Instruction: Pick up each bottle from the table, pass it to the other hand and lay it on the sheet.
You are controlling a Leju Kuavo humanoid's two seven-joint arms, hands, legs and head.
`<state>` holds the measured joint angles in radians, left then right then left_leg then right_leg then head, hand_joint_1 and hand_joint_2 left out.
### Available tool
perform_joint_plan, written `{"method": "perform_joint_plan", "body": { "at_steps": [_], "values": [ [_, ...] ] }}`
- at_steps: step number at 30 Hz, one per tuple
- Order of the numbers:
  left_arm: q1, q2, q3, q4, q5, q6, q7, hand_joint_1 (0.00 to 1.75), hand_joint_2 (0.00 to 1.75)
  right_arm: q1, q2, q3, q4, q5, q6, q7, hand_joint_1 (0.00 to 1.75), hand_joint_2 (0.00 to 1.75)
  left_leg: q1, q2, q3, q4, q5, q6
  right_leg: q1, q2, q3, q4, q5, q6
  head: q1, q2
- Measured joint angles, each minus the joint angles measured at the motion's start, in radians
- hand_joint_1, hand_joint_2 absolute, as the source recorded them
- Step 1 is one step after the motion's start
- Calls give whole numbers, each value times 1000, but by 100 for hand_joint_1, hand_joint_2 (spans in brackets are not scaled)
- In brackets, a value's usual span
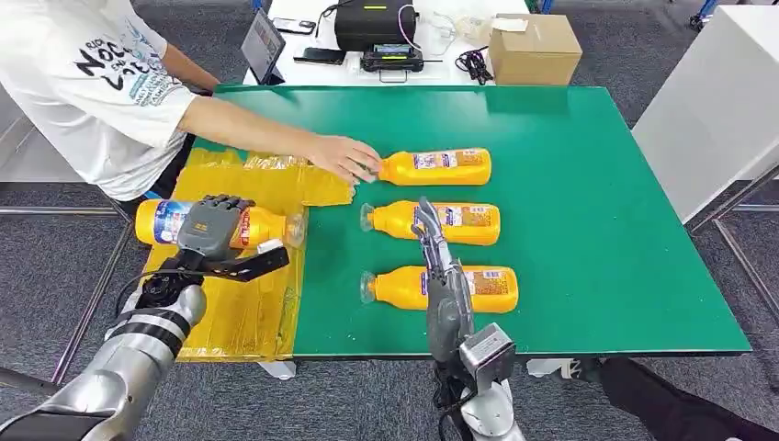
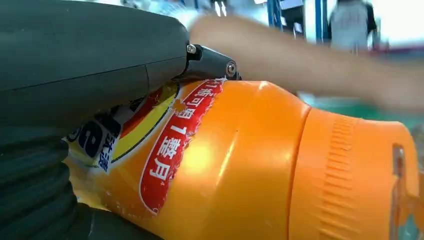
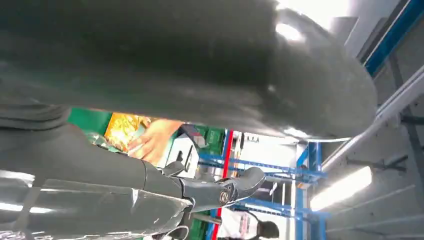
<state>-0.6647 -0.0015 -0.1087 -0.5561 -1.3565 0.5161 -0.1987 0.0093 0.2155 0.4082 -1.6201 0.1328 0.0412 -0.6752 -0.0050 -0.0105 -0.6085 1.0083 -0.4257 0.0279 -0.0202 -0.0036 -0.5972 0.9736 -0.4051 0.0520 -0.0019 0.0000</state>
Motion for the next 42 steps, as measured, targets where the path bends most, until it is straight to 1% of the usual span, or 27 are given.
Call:
{"method": "perform_joint_plan", "body": {
  "at_steps": [4,14,17,23,29,30,31,32,35,38,42],
  "values": [
    [-16,11,-6,50,6,-63,0,175,175,-8,0,6,5,3,11,9,0,0,0,0,0,0,0,0,0,0,0,0,0,0,0,0],
    [-23,26,-6,104,40,-113,-9,175,175,-18,1,24,29,19,13,27,0,0,0,-1,-1,0,0,0,0,0,0,0,0,0,0,0],
    [-20,30,8,121,76,-135,-33,175,175,-23,1,29,39,20,13,32,0,0,0,0,-1,0,0,0,0,0,0,0,0,0,0,0],
    [-23,30,74,126,211,-235,-129,175,175,-23,1,29,48,19,12,35,0,0,0,-1,1,0,0,0,0,0,1,0,0,0,0,0],
    [-24,30,111,126,254,-258,-164,175,175,-23,2,29,56,15,12,35,0,0,0,-1,5,0,0,0,0,0,5,0,0,0,0,0],
    [-24,30,113,126,257,-259,-166,129,175,-23,2,29,58,14,12,35,0,0,0,-1,5,0,0,0,0,0,6,0,0,0,0,0],
    [-24,30,113,126,257,-260,-166,35,175,-23,2,29,59,13,12,35,0,0,0,-1,5,0,0,0,0,0,6,0,0,0,0,0],
    [-24,30,114,126,259,-264,-167,0,175,-23,2,29,60,12,12,35,0,0,0,-1,5,0,0,0,0,0,6,0,0,0,0,0],
    [-21,29,126,126,282,-286,-171,0,175,-23,2,29,66,4,12,37,0,0,0,-1,6,0,0,0,0,0,7,0,0,0,0,0],
    [8,27,138,126,311,-294,-189,0,175,-23,5,27,71,-19,2,45,0,0,0,0,6,0,0,0,0,0,6,0,0,0,0,0],
    [20,25,142,126,316,-296,-202,0,175,-23,15,16,79,-72,3,60,0,0,0,-3,6,0,0,0,0,-1,7,0,-1,0,0,0]
  ]
}}
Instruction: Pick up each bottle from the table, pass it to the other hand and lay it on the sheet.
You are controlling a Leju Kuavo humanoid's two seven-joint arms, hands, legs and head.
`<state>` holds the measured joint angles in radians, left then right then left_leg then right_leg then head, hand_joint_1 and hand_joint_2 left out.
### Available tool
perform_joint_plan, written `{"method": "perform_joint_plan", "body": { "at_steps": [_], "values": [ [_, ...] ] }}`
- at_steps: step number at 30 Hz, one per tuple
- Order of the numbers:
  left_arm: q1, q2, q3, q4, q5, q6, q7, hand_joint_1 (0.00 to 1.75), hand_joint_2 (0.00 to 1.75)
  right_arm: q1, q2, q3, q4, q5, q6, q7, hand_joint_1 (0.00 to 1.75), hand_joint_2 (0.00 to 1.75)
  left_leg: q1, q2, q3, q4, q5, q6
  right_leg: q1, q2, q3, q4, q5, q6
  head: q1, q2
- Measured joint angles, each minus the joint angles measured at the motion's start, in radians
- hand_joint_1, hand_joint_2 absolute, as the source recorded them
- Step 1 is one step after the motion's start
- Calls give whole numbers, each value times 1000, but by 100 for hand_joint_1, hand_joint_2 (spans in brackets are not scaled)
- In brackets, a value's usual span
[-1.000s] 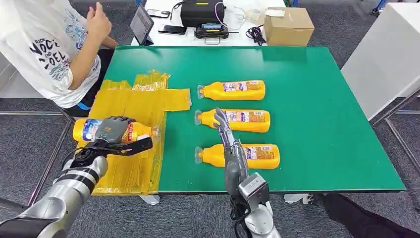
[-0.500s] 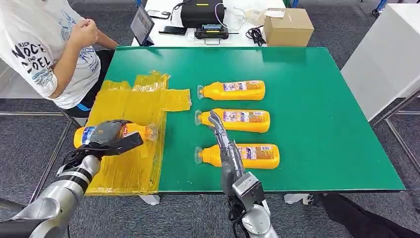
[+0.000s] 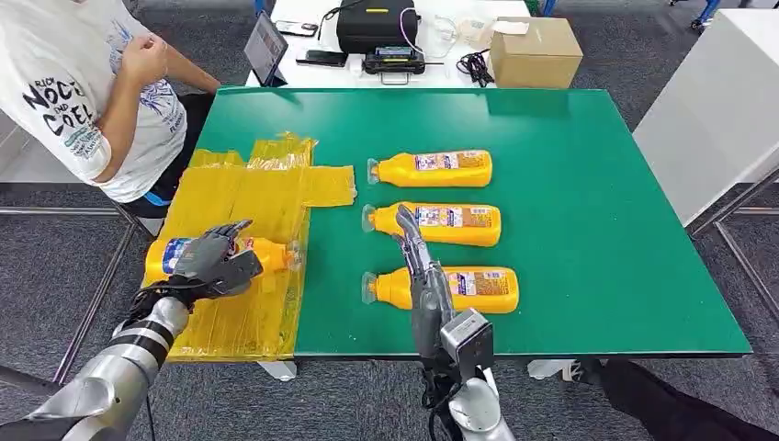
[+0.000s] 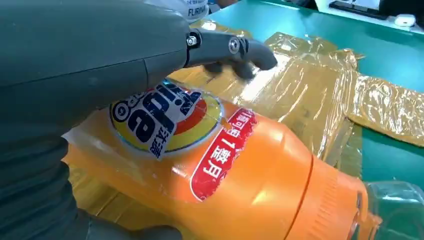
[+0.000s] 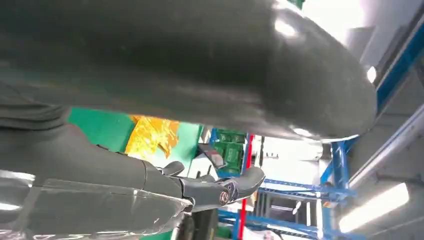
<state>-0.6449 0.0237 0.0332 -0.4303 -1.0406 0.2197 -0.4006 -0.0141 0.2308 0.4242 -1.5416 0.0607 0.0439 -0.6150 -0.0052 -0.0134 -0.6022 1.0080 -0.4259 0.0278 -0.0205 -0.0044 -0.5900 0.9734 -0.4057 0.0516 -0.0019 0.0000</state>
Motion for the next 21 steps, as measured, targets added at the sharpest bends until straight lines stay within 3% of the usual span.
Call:
{"method": "perform_joint_plan", "body": {
  "at_steps": [1,2,12,14,18,21],
  "values": [
    [1,0,0,0,-7,-1,0,0,175,0,0,-3,2,-8,1,1,0,0,0,0,0,0,0,0,0,0,0,0,0,0,0,0],
    [3,0,0,0,-10,-2,-1,0,0,0,1,-7,4,-13,2,2,0,0,0,0,0,0,0,0,0,0,0,0,0,0,0,0],
    [3,0,0,-1,25,-70,-27,0,0,-1,10,-21,24,-31,10,11,0,0,0,0,5,0,0,0,0,0,5,0,0,0,0,0],
    [3,1,18,-4,114,-143,-73,0,0,-3,11,-23,30,-31,10,14,0,0,0,0,5,0,0,0,0,0,5,0,0,0,0,0],
    [22,-21,93,-37,382,-425,-167,0,0,-9,13,-26,50,-28,10,18,0,0,0,0,5,0,0,0,0,0,5,0,0,0,0,0],
    [41,-35,129,-56,419,-470,-176,0,0,-10,15,-28,60,-28,10,18,0,0,0,0,4,0,0,0,0,0,4,0,0,0,0,0]
  ]
}}
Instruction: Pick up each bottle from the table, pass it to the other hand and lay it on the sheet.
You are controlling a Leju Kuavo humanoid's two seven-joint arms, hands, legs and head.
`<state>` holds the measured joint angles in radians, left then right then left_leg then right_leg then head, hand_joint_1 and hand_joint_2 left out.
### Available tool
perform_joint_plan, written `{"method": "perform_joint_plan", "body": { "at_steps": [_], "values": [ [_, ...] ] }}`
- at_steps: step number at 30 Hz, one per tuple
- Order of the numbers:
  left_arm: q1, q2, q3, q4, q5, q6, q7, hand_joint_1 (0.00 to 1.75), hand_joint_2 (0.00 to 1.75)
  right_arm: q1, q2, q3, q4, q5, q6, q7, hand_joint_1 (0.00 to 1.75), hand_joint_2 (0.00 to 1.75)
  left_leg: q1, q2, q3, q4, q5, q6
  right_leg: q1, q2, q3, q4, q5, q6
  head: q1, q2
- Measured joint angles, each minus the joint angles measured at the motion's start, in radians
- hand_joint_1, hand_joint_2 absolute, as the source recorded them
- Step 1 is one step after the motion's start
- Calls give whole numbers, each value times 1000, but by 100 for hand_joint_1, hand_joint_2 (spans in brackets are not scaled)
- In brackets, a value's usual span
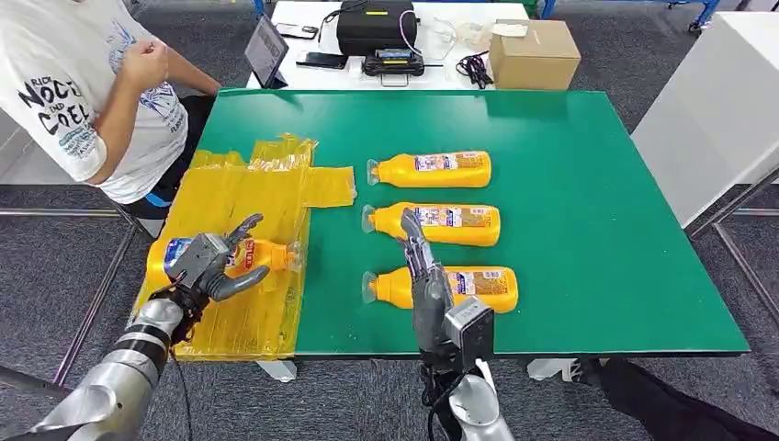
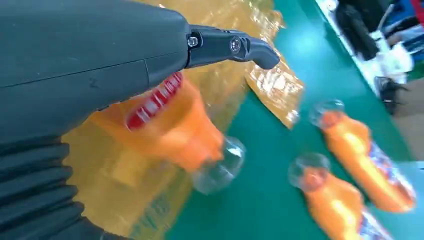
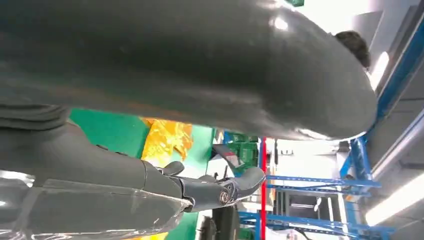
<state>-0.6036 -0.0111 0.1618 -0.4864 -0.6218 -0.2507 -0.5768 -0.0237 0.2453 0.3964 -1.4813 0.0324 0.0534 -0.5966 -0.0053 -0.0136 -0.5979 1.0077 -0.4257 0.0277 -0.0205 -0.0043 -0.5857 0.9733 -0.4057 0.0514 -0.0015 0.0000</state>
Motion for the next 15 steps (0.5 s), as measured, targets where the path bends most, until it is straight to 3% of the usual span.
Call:
{"method": "perform_joint_plan", "body": {
  "at_steps": [15],
  "values": [
    [20,-11,34,-31,17,-15,1,0,0,-1,0,-4,18,0,0,0,0,0,0,1,-1,0,0,0,0,0,-2,0,0,0,0,0]
  ]
}}
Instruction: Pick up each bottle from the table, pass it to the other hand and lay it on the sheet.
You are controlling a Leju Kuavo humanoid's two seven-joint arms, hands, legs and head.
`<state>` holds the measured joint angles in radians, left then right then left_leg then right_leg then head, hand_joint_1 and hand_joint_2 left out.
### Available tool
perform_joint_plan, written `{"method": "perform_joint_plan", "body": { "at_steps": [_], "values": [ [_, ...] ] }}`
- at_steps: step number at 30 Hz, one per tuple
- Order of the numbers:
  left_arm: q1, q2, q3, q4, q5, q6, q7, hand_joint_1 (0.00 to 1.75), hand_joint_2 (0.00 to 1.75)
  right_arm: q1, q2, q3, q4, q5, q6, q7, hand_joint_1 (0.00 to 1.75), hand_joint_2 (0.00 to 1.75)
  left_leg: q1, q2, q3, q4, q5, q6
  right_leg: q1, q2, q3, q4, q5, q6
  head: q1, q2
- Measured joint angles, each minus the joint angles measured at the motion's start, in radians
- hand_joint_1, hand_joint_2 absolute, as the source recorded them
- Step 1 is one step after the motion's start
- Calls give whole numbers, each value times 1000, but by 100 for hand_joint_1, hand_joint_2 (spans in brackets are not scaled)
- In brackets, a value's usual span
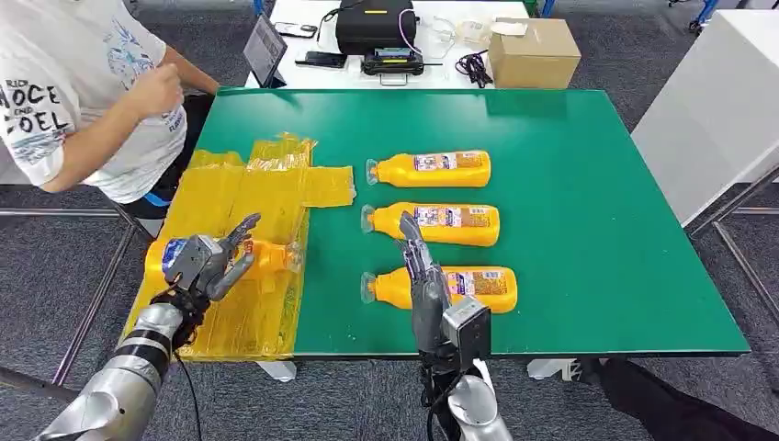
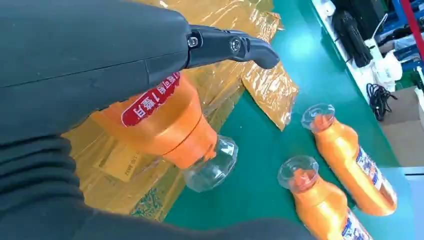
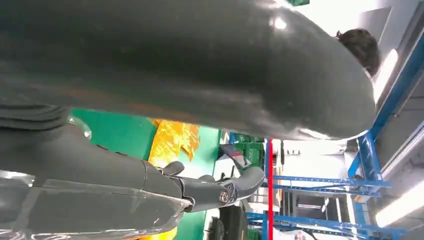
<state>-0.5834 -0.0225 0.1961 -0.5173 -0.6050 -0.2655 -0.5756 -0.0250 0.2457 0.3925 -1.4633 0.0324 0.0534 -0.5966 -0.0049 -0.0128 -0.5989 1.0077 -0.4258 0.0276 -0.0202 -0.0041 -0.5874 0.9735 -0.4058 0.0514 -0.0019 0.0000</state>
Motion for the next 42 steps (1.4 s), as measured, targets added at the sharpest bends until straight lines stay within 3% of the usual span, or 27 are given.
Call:
{"method": "perform_joint_plan", "body": {
  "at_steps": [2,4,5,6,7,8,16,23,32,37,42],
  "values": [
    [5,-2,7,-6,60,-70,-2,0,0,-1,0,-1,4,0,0,0,0,0,0,0,-1,0,0,0,0,0,-1,0,0,0,0,0],
    [34,-10,8,-50,316,-197,36,0,0,-5,3,-3,17,2,-3,0,0,0,0,0,-3,0,0,0,0,0,-3,0,0,0,0,0],
    [53,-40,13,-112,435,84,11,0,0,-4,6,-3,24,31,-33,8,0,0,0,-1,-5,0,0,0,0,0,-5,0,0,0,0,0],
    [58,-57,14,-145,431,246,-16,0,0,-3,6,-1,25,49,-44,16,0,0,0,0,-6,0,0,0,0,0,-5,0,0,0,0,0],
    [60,-65,14,-174,445,316,-33,0,0,-4,6,1,27,70,-57,28,0,175,0,0,-6,0,0,0,0,0,-5,0,0,0,0,0],
    [63,-74,14,-206,463,363,-49,0,175,-4,6,3,29,99,-77,44,0,175,0,0,-6,0,0,0,0,0,-5,0,0,0,0,0],
    [163,-126,14,-515,654,412,-65,0,175,-80,-121,-7,72,396,-184,206,0,175,-1,0,-7,1,0,0,-1,0,-6,-1,0,1,0,0],
    [306,-147,-36,-762,505,593,-104,0,175,-184,-301,-34,131,572,-68,386,0,175,-2,-1,-7,1,0,1,-1,0,-6,-1,1,1,0,0],
    [402,-161,-105,-864,465,618,-104,0,175,-264,-441,-24,224,582,33,451,0,175,-1,-1,-7,1,0,1,-1,0,-7,-1,1,1,-1,0],
    [417,-166,-155,-847,430,631,-104,0,175,-305,-521,15,280,471,168,438,0,175,-2,-1,-8,1,0,1,-1,-1,-6,-1,1,1,0,0],
    [404,-168,-188,-801,435,609,-104,0,175,-307,-580,61,309,386,227,416,0,175,-2,-1,-8,1,0,1,-1,-1,-7,-1,1,1,0,0]
  ]
}}
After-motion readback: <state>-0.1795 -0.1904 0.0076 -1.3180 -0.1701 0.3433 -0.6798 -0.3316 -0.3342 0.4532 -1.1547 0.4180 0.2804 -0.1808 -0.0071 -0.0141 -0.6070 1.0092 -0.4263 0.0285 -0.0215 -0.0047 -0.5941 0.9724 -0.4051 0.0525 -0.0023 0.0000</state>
